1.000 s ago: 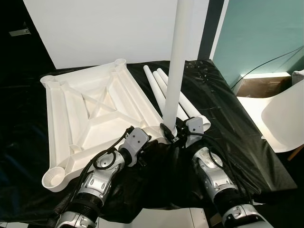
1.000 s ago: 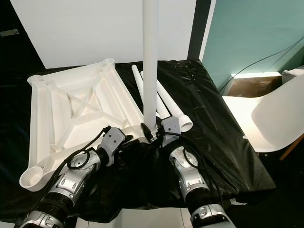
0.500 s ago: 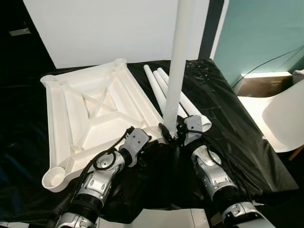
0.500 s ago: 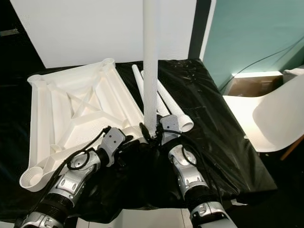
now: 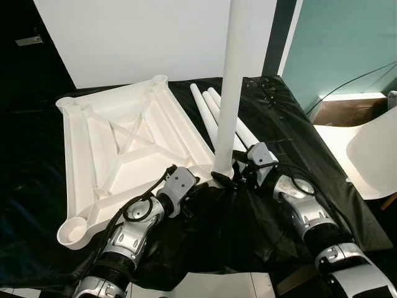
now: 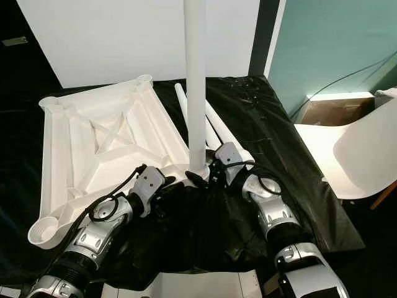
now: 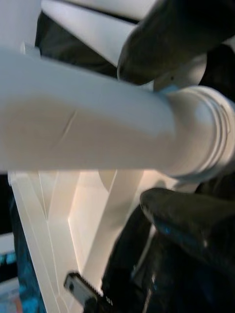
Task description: Building children table
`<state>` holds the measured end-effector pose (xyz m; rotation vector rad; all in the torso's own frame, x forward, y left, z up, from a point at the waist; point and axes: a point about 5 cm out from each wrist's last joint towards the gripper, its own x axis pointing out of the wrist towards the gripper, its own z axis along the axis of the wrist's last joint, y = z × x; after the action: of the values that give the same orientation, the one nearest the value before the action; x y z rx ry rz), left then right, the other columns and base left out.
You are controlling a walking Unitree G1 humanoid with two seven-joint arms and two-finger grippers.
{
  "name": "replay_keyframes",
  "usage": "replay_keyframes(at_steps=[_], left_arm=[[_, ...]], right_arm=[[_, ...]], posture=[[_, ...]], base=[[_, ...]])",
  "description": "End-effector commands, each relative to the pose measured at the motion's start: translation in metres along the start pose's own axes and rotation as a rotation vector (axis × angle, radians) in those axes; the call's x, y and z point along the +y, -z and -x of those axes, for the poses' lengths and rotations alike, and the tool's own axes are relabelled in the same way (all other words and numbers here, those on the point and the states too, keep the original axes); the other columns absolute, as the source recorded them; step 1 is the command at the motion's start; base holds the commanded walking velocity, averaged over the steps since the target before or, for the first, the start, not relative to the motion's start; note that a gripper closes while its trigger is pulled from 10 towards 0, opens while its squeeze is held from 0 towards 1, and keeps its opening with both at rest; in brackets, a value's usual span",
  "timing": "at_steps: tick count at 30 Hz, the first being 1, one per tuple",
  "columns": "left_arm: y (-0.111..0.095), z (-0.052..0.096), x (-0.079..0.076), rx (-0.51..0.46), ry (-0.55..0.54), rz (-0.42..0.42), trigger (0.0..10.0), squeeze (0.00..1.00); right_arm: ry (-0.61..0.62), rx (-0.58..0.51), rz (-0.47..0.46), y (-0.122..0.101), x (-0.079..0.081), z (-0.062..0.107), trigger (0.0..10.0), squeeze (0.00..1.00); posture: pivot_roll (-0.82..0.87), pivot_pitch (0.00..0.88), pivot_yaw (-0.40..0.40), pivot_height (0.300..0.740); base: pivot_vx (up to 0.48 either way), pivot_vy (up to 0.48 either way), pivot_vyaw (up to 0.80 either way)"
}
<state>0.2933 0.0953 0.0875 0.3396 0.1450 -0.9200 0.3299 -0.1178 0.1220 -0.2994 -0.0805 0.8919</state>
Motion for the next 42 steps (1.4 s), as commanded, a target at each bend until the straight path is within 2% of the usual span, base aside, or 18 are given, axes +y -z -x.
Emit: replay_keyframes(at_steps=[1, 6, 9, 12, 14, 16, 23, 24, 27, 28, 31, 33, 34, 35, 37, 40, 41, 42], left_arm=[[0.027, 0.002, -0.013, 0.121, 0.076, 0.049, 10.0, 0.00], [0.028, 0.003, -0.015, 0.121, 0.074, 0.053, 10.0, 0.00], [0.029, 0.006, -0.015, 0.124, 0.069, 0.057, 10.0, 0.00], [0.029, 0.006, -0.014, 0.124, 0.068, 0.057, 10.0, 0.00], [0.030, 0.007, -0.014, 0.127, 0.068, 0.057, 10.0, 0.00], [0.029, 0.007, -0.014, 0.126, 0.068, 0.055, 10.0, 0.00], [0.028, 0.006, -0.014, 0.122, 0.070, 0.054, 10.0, 0.00], [0.028, 0.005, -0.015, 0.122, 0.071, 0.054, 10.0, 0.00], [0.028, 0.005, -0.015, 0.122, 0.072, 0.055, 10.0, 0.00], [0.028, 0.005, -0.015, 0.121, 0.073, 0.055, 10.0, 0.00], [0.027, 0.005, -0.015, 0.120, 0.072, 0.053, 10.0, 0.00], [0.027, 0.005, -0.015, 0.120, 0.072, 0.053, 10.0, 0.00], [0.027, 0.004, -0.014, 0.117, 0.069, 0.056, 10.0, 0.00], [0.027, 0.004, -0.014, 0.117, 0.069, 0.056, 10.0, 0.00], [0.027, 0.004, -0.015, 0.118, 0.073, 0.056, 10.0, 0.00], [0.026, 0.003, -0.015, 0.117, 0.078, 0.055, 10.0, 0.00], [0.026, 0.002, -0.015, 0.117, 0.078, 0.054, 10.0, 0.00], [0.026, 0.002, -0.015, 0.117, 0.079, 0.053, 10.0, 0.00]], right_arm=[[-0.019, 0.023, -0.015, 0.004, 0.001, 0.000, 0.0, 0.00], [0.007, 0.046, -0.062, 0.012, 0.007, -0.002, 0.0, 0.00], [0.173, 0.028, -0.148, 0.020, 0.013, -0.004, 0.0, 0.00], [0.222, 0.023, -0.168, 0.022, 0.015, -0.004, 0.0, 0.00], [0.284, 0.012, -0.196, 0.024, 0.020, -0.005, 0.0, 0.00], [0.389, -0.026, -0.237, 0.027, 0.039, -0.007, 0.0, 0.00], [0.391, -0.057, -0.253, 0.023, 0.049, -0.015, 0.0, 0.00], [0.361, -0.063, -0.244, 0.020, 0.049, -0.018, 10.0, 0.00], [0.339, -0.058, -0.225, 0.018, 0.047, -0.020, 10.0, 0.00], [0.333, -0.057, -0.195, 0.016, 0.040, -0.018, 10.0, 1.00], [0.296, -0.046, -0.146, 0.013, 0.023, -0.014, 10.0, 1.00], [0.296, -0.046, -0.146, 0.013, 0.023, -0.014, 10.0, 1.00], [0.272, -0.042, -0.134, 0.011, 0.018, -0.012, 10.0, 0.00], [0.272, -0.042, -0.134, 0.011, 0.018, -0.012, 10.0, 0.00], [0.103, -0.025, -0.077, 0.004, 0.007, -0.006, 10.0, 0.00], [-0.012, 0.023, -0.007, 0.000, -0.004, -0.001, 10.0, 0.00], [-0.025, 0.047, 0.017, 0.001, -0.006, 0.000, 6.9, 0.00], [-0.038, 0.063, 0.032, 0.002, -0.007, 0.001, 4.9, 0.00]], posture=[[0.04, 0.000, 0.010, 0.740], [0.05, 0.000, 0.006, 0.740], [0.06, 0.000, 0.005, 0.740], [0.06, 0.000, 0.005, 0.740], [0.06, 0.000, 0.007, 0.740], [0.06, 0.000, 0.007, 0.740], [0.06, 0.000, 0.008, 0.740], [0.06, 0.000, 0.009, 0.740], [0.06, 0.000, 0.009, 0.740], [0.06, 0.000, 0.010, 0.740], [0.05, 0.000, 0.008, 0.740], [0.05, 0.000, 0.008, 0.740], [0.05, 0.000, 0.009, 0.740], [0.05, 0.000, 0.009, 0.740], [0.04, 0.000, 0.015, 0.740], [0.04, 0.000, 0.014, 0.740], [0.04, 0.000, 0.014, 0.740], [0.04, 0.000, 0.013, 0.740]], base=[[0.000, 0.000, 0.00], [0.000, 0.000, 0.00], [0.000, 0.000, 0.00], [0.000, 0.000, 0.00], [0.000, 0.000, 0.00], [0.000, 0.000, 0.00], [0.000, 0.000, 0.00], [0.000, 0.000, 0.00], [0.000, 0.000, 0.00], [0.000, 0.000, 0.00], [0.000, 0.000, 0.00], [0.000, 0.000, 0.00], [0.000, 0.000, 0.00], [0.000, 0.000, 0.00], [0.000, 0.000, 0.00], [0.000, 0.000, 0.00], [0.000, 0.000, 0.00], [0.000, 0.000, 0.00]])
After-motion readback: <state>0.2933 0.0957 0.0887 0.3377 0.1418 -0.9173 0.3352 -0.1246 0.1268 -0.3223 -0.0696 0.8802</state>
